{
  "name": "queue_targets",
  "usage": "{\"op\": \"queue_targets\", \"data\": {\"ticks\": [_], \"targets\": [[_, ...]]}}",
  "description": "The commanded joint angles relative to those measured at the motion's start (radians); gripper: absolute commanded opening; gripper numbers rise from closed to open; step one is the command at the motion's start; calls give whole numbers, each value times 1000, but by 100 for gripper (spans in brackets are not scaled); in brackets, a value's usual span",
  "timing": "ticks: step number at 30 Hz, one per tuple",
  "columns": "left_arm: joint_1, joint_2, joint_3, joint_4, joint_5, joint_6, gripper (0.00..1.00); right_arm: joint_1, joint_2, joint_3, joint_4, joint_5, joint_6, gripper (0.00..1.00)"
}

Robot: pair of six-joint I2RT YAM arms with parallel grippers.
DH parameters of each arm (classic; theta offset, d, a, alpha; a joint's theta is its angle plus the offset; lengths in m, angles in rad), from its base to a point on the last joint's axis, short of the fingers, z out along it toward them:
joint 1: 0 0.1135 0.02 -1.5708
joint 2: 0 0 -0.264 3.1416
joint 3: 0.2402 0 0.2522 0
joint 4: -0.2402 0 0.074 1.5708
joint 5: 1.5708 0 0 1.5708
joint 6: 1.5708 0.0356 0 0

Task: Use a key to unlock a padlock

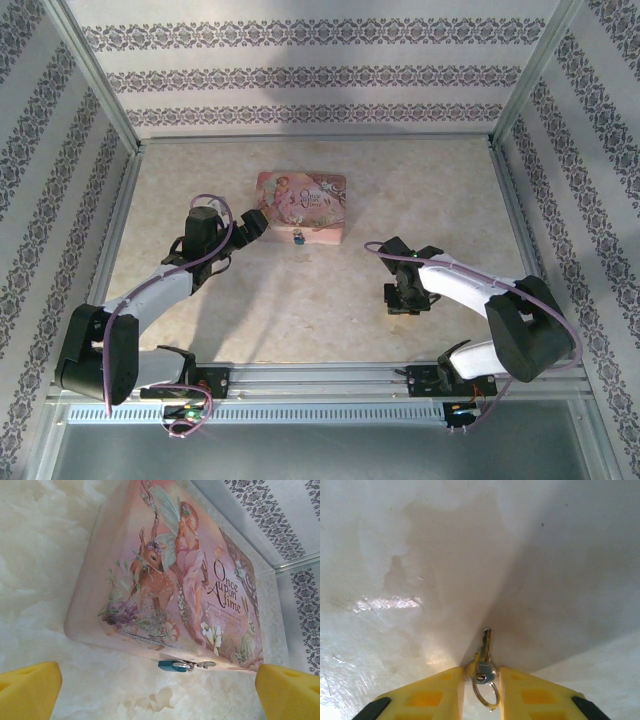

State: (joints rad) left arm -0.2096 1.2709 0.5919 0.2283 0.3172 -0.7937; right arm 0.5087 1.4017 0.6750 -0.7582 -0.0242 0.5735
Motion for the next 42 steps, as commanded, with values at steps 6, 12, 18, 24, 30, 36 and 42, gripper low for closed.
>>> {"op": "queue_targets", "data": {"ticks": [6,12,18,24,30,36,42], "targets": [[-7,-1,28,-7,-6,17,99,10,33,4,3,24,-6,16],[-7,-6,32,-15,-9,22,99,10,45,15,8,29,-17,10],[-8,-18,39,-34,-11,32,99,10,50,23,9,17,-33,4],[-8,-41,38,-63,-15,40,99,9,12,30,1,33,-46,0],[-8,-74,29,-99,17,15,99,10,-71,55,10,49,-101,0],[-7,-108,16,-85,94,-89,99,8,-187,77,74,43,-193,0],[-19,-105,-10,54,181,-274,98,2,-292,87,231,-51,-211,0]]}}
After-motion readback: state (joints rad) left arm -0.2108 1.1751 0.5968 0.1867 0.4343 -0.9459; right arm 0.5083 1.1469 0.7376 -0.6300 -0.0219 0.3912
